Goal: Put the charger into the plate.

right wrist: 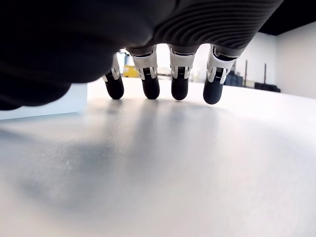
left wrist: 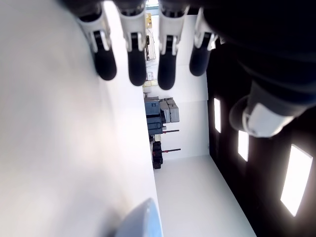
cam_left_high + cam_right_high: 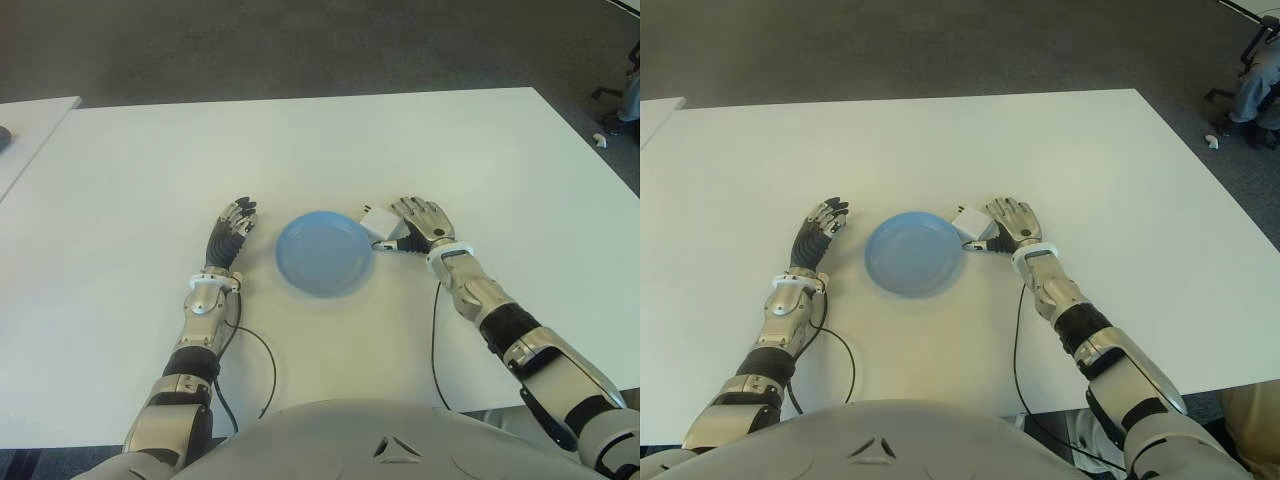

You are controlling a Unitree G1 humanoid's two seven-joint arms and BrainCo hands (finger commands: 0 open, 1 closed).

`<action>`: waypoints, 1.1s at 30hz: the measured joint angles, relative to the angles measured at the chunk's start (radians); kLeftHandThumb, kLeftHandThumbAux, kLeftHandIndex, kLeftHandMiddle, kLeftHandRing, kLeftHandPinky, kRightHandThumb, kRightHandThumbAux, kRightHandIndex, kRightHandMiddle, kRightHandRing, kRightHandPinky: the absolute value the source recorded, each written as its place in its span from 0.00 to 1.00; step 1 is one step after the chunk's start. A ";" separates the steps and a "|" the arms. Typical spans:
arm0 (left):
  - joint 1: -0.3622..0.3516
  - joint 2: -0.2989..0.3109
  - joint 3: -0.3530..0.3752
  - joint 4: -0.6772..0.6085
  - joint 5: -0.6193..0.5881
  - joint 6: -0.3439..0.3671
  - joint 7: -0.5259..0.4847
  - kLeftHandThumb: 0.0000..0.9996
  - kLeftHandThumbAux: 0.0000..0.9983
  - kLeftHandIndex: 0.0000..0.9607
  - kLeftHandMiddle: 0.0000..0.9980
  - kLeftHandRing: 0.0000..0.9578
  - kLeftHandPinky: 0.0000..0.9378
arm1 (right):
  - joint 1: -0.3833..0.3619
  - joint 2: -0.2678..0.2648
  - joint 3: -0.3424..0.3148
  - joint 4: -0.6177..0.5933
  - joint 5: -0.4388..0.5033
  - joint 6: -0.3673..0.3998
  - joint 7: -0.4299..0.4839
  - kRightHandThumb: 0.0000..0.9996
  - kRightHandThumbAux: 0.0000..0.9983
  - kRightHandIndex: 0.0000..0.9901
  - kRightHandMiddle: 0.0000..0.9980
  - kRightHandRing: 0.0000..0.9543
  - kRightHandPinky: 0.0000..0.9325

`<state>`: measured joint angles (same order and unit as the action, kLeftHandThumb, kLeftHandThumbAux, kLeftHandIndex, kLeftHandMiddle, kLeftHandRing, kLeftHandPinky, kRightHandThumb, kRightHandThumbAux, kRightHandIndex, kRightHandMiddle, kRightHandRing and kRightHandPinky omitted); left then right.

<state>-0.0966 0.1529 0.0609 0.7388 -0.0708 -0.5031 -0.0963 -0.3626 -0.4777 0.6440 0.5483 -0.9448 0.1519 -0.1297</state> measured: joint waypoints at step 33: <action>0.000 -0.002 0.001 -0.005 -0.001 0.000 -0.020 0.02 0.52 0.23 0.22 0.20 0.21 | 0.050 0.022 -0.039 -0.008 0.008 0.011 -0.180 0.73 0.70 0.44 0.80 0.83 0.90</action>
<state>-0.0967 0.1511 0.0617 0.7339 -0.0721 -0.5031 -0.1161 -0.3124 -0.4553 0.6049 0.5401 -0.9371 0.1625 -0.3101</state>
